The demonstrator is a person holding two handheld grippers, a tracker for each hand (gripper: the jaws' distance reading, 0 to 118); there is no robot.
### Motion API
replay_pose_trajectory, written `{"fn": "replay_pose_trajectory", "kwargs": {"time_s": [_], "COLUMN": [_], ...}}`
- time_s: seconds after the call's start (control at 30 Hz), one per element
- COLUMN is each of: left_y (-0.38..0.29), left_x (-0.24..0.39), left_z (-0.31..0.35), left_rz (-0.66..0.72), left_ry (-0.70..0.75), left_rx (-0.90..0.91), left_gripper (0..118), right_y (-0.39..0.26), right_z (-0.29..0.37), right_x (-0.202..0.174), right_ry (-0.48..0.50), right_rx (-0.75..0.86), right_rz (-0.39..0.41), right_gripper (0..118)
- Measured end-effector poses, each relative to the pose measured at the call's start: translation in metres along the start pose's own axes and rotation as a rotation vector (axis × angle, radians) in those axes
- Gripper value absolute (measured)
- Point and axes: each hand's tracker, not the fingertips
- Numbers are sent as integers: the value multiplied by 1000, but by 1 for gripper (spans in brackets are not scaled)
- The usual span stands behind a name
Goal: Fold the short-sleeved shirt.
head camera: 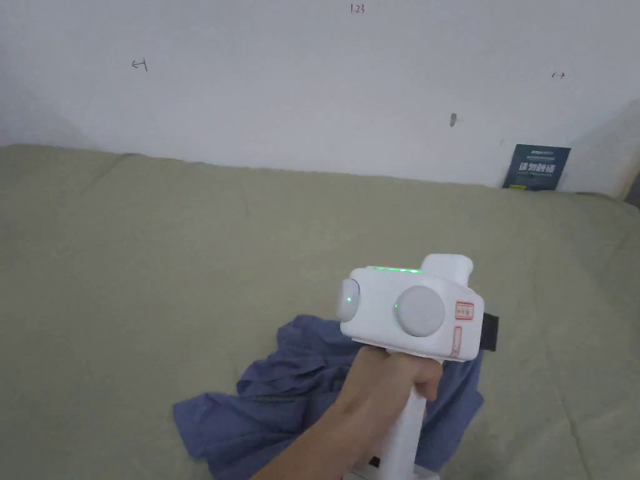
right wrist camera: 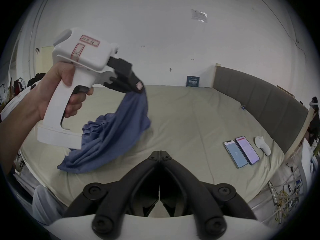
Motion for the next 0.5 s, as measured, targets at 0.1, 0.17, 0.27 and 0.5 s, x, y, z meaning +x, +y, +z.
{"fn": "replay_pose_trajectory", "kwargs": {"time_s": [0.1,0.17,0.27,0.5], "left_y": [-23,-43,-65,-85], "left_x": [-8,-18,-31,-32], "left_z": [-40,-63,-88,-73], "left_rz": [-1,8,-17,-49], "left_ry": [42,120,202,269], "left_rx": [-98,-159,-233,-191], "left_gripper": [2,3,3,117], "right_y": [-7,-12,-19,-19], "right_z": [-10,-16,-25,-25], "right_x": [7,10,12,12], "right_ry": [-9,-1,0,10], "right_rx": [-25,-40,-68,-78], "right_rz": [-26,-35,-43,-58], "right_gripper": [0,0,0,0]}}
